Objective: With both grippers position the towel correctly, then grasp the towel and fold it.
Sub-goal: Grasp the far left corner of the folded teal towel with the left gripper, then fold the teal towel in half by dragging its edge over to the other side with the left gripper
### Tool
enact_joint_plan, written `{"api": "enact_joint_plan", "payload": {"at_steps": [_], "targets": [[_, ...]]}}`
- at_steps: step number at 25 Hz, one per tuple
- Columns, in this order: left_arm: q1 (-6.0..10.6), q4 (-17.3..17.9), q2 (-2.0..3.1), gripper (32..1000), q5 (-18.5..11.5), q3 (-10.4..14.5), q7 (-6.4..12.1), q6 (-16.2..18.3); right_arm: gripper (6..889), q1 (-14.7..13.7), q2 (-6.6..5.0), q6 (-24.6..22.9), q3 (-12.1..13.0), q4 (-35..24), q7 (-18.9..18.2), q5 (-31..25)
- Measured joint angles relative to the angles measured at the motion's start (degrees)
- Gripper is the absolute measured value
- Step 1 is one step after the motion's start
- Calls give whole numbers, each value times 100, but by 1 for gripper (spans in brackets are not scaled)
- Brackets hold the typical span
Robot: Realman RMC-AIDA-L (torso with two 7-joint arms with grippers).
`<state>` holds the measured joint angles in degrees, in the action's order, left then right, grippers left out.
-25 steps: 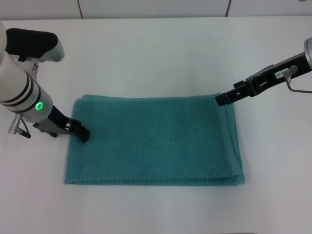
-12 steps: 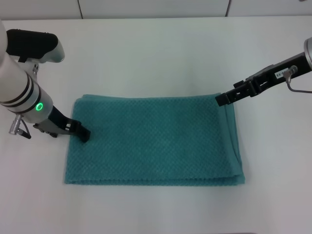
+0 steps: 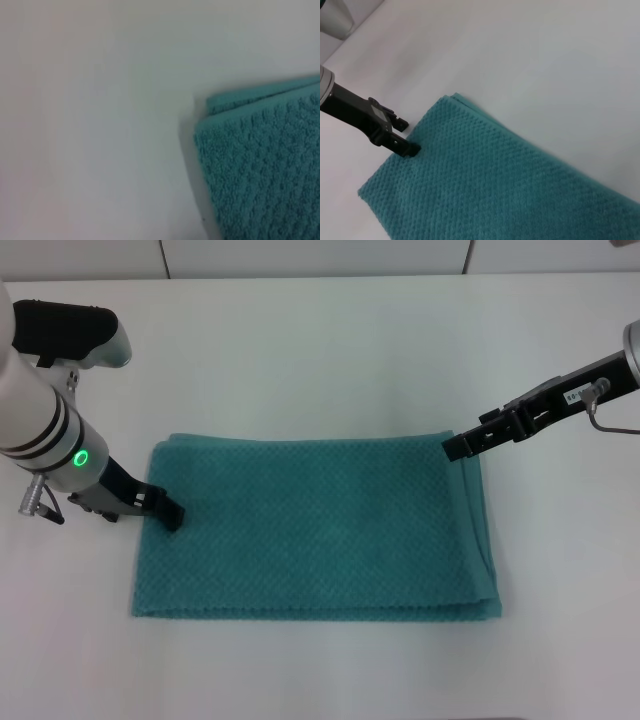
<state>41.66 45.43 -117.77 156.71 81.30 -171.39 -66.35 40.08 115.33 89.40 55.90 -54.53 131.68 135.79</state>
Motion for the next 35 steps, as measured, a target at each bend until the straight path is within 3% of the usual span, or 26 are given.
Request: {"api": "enact_joint_plan", "payload": {"at_steps": [8, 22, 27, 35], "targets": [[44, 12, -1, 829, 11, 1, 1, -68, 866, 0, -2, -2, 0, 4, -2, 4], [71, 25, 0, 415, 0, 9, 0, -153, 866, 0, -11, -1, 0, 4, 1, 13], [81, 27, 0, 205, -6, 9, 0, -161, 866, 0, -10, -1, 0, 4, 3, 16], [104, 27, 9, 127, 16, -46, -9, -207, 866, -12, -10, -1, -15, 4, 14, 18]]}}
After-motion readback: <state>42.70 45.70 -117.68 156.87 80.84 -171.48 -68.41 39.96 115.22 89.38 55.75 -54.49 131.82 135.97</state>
